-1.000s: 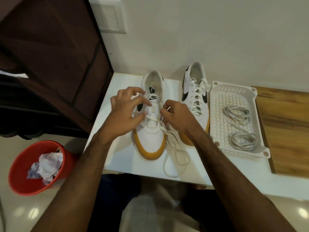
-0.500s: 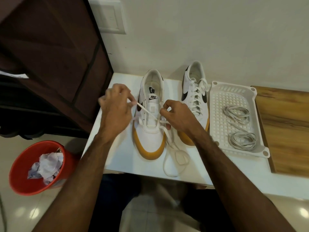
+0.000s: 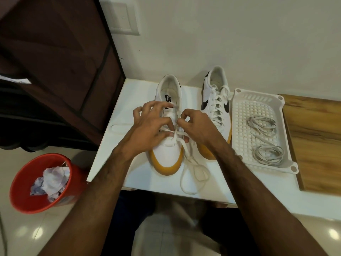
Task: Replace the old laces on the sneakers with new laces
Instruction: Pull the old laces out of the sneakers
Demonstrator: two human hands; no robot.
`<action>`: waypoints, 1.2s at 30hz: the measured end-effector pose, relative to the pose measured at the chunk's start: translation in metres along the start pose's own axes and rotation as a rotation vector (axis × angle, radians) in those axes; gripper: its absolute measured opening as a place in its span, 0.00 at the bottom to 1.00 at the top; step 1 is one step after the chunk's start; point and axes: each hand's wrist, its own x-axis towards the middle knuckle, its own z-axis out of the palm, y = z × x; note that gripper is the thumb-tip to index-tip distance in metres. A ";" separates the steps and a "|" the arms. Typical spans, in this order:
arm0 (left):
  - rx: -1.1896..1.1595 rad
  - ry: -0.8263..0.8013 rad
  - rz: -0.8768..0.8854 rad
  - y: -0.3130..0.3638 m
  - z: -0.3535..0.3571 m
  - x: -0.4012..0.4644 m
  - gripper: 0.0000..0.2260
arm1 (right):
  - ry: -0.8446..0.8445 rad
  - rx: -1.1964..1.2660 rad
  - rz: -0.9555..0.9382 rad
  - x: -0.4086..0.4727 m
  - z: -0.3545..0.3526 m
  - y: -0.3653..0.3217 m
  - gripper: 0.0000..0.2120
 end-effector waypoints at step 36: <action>-0.322 0.140 -0.525 -0.012 -0.009 0.000 0.06 | 0.004 -0.441 -0.518 -0.015 0.023 -0.020 0.05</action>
